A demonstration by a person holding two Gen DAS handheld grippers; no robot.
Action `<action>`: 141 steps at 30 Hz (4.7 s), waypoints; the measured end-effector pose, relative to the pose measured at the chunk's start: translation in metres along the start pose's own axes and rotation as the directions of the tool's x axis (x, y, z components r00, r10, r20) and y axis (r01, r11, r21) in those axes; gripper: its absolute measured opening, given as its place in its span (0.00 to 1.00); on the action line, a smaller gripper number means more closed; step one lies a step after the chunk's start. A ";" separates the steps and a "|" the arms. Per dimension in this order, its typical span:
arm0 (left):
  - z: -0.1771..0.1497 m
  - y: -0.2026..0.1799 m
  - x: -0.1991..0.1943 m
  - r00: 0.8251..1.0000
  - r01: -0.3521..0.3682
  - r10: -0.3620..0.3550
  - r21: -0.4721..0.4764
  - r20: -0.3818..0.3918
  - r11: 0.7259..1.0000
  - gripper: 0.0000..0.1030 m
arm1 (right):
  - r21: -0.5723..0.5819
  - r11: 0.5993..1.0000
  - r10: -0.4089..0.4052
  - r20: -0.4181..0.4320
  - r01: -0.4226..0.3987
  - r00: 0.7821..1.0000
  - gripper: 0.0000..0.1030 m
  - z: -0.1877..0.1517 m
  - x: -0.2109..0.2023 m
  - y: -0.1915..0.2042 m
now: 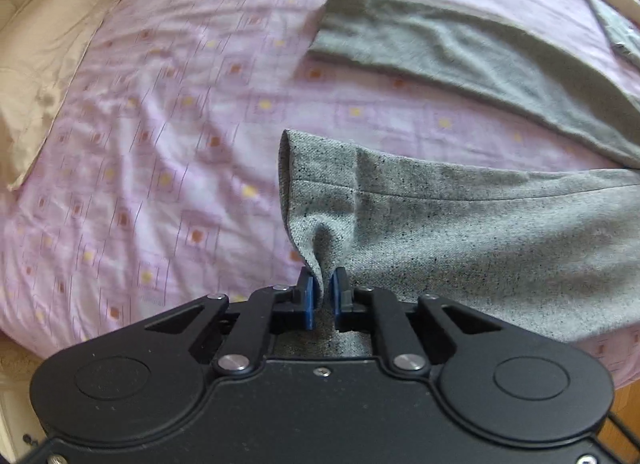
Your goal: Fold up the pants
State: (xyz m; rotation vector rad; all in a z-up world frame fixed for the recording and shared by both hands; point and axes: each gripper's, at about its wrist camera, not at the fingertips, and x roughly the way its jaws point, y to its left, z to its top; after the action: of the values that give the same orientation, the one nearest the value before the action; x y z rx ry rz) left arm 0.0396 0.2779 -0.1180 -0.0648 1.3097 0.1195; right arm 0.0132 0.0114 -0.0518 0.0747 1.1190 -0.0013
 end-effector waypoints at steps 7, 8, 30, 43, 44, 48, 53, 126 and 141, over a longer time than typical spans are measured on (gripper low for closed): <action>-0.001 -0.008 0.051 0.992 -0.094 0.093 -0.004 -0.082 0.996 0.31 | 0.033 0.999 -0.033 -0.005 0.033 0.999 0.51 0.001 0.002 -0.013; -0.001 -0.006 0.052 0.991 -0.102 0.100 -0.023 -0.088 0.995 0.33 | 0.036 0.998 -0.046 -0.003 0.046 0.999 0.51 0.002 0.002 -0.017; 0.030 -0.173 -0.037 0.966 -0.234 0.238 -0.052 0.103 0.971 0.43 | 0.305 0.884 -0.355 -0.054 0.354 0.933 0.44 -0.004 0.026 -0.340; 0.008 -0.306 -0.046 0.985 -0.171 0.171 0.020 0.025 0.985 0.46 | 0.528 0.793 -0.248 -0.174 0.303 0.953 0.44 -0.004 0.079 -0.490; 0.007 -0.310 -0.046 0.984 -0.175 0.175 0.024 0.023 0.984 0.46 | 0.550 0.788 -0.210 -0.182 0.277 0.961 0.42 -0.004 0.084 -0.493; 0.007 -0.316 -0.047 0.981 -0.192 0.192 0.032 0.015 0.981 0.46 | 0.538 0.822 -0.129 -0.139 0.185 0.982 0.09 -0.002 0.089 -0.487; 0.012 -0.314 -0.050 0.980 -0.198 0.198 -0.003 0.025 0.980 0.47 | 0.615 0.763 -0.125 -0.162 0.200 0.979 0.08 -0.010 0.085 -0.496; 0.271 -0.201 0.115 0.967 -0.082 0.011 -0.273 -0.253 0.959 0.67 | -0.617 0.765 0.166 -0.087 -0.184 0.982 0.04 0.166 0.122 -0.253; 0.215 -0.171 -0.002 0.999 0.048 -0.049 -0.305 0.004 0.951 0.05 | -0.612 0.785 0.135 0.020 -0.094 0.991 0.04 0.145 0.083 -0.256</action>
State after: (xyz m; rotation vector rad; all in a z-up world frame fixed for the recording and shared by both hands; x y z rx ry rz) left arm 0.2662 0.1329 -0.0641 -0.3608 1.2830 0.2800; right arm 0.1693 -0.2494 -0.0787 -0.4400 1.0037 0.4684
